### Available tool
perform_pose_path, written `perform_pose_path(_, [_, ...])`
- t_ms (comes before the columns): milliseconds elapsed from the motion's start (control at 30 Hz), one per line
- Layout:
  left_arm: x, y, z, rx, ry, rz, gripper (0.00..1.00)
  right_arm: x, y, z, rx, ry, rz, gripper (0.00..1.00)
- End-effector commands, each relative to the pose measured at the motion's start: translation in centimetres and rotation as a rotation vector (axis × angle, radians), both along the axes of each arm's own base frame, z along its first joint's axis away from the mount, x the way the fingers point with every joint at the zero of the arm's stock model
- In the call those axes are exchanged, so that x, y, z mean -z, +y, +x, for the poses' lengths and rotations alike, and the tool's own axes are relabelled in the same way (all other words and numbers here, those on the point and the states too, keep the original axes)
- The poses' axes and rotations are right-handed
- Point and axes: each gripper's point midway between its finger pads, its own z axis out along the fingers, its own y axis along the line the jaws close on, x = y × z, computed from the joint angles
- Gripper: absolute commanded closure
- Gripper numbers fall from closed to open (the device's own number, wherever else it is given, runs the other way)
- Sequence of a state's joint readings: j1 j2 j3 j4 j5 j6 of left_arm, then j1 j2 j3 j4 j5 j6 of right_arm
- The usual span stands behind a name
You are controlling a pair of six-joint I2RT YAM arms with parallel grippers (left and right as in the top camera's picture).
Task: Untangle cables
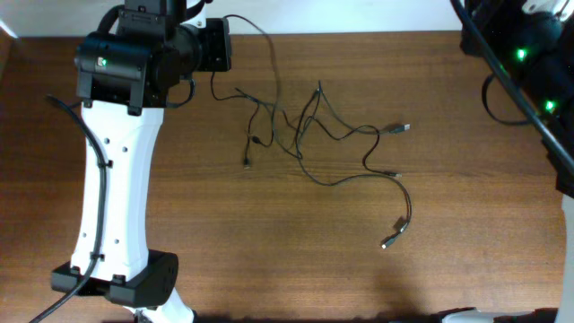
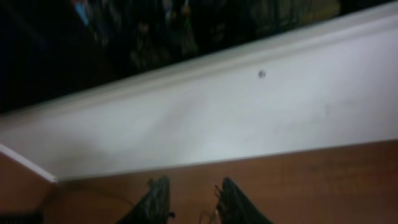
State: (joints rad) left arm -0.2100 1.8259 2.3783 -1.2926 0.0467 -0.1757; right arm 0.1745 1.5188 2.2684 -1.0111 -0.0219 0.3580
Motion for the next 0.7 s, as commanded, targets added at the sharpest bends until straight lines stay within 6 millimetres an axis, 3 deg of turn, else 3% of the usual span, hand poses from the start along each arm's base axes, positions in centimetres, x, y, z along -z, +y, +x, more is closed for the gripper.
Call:
perform_pose_path(0, [-0.1, -0.5, 0.9, 0.045, -0.032, 0.012, 1.00, 2.3, 1.8, -0.1, -0.124, 0.084, -0.020, 0.66])
perform_pose_path(100, [-2.4, -3.2, 0.8, 0.192, -0.114, -0.070, 1.00, 5.4, 4.2, 0.3, -0.263, 0.191, -0.025, 0.63])
perform_pose_path(200, [-6.5, -4.8, 0.2, 0.278, -0.248, -0.146, 1.00, 11.8, 8.6, 1.0, -0.498, 0.402, -0.013, 0.49])
perform_pose_path(233, [-7.1, -4.9, 0.0, 0.286, -0.269, -0.152, 1.00, 13.4, 9.3, 1.2, -0.517, 0.449, -0.026, 0.47])
perform_pose_path(300, [-8.4, -4.9, -0.2, 0.289, -0.314, -0.156, 1.00, 17.4, 11.3, 2.0, -0.569, 0.567, -0.051, 0.29])
perform_pose_path(367, [-9.3, -4.5, -0.3, 0.268, -0.333, -0.178, 1.00, 20.2, 13.1, 2.6, -0.608, 0.631, -0.073, 0.25])
perform_pose_path(400, [-9.8, -3.5, -0.1, 0.229, -0.340, -0.203, 1.00, 22.3, 14.1, 3.1, -0.615, 0.677, -0.095, 0.25])
perform_pose_path(500, [-10.5, -1.3, 0.7, 0.140, -0.349, -0.262, 1.00, 25.8, 16.4, 3.1, -0.657, 0.762, -0.126, 0.23])
perform_pose_path(600, [-10.6, 0.3, 1.2, 0.095, -0.354, -0.272, 1.00, 27.9, 18.7, 2.4, -0.723, 0.792, -0.176, 0.18])
perform_pose_path(667, [-10.3, 0.6, 1.1, 0.086, -0.340, -0.270, 1.00, 29.4, 19.2, 2.4, -0.716, 0.809, -0.233, 0.18])
